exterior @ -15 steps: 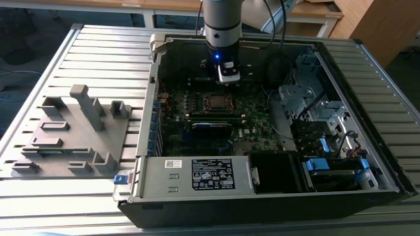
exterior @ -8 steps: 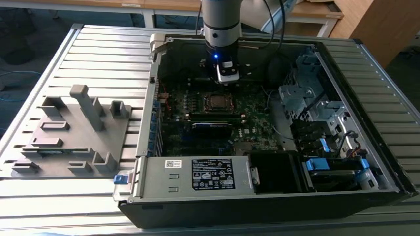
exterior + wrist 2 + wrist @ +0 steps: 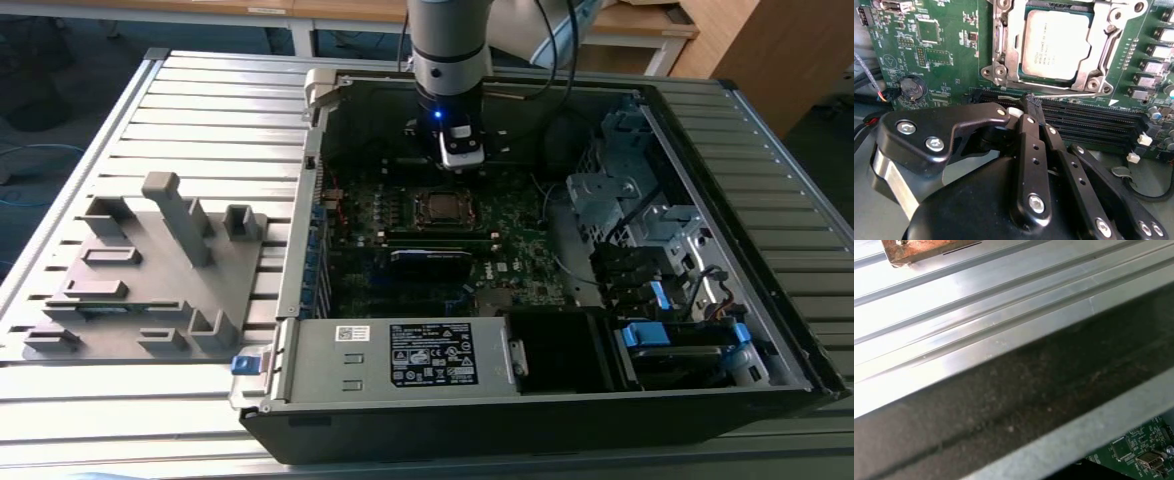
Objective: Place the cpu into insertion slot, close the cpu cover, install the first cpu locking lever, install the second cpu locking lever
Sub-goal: 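Install the first cpu locking lever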
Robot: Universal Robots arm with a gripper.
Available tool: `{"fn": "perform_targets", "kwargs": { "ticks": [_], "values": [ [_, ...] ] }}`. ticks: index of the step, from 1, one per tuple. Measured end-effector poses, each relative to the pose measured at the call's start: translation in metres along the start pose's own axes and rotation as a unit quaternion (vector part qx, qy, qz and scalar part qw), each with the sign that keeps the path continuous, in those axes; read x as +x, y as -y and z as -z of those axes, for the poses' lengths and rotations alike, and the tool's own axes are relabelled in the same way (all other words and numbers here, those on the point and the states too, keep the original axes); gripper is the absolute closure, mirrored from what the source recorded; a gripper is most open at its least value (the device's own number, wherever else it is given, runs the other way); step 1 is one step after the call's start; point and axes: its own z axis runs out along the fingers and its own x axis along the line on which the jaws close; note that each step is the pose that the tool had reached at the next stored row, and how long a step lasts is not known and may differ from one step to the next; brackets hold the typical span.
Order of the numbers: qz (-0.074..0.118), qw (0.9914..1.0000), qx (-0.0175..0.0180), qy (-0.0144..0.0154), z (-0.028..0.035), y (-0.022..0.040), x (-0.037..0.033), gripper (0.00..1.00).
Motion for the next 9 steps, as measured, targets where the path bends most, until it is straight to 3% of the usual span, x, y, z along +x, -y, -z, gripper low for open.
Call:
{"fn": "perform_targets", "kwargs": {
  "ticks": [4,9],
  "values": [
    [0.000,1.00000,-0.0004,0.0007,-0.0002,0.0000,0.0000,0.89],
    [0.001,0.99996,-0.0041,0.0084,-0.0013,0.0002,0.0001,0.89]
  ]
}}
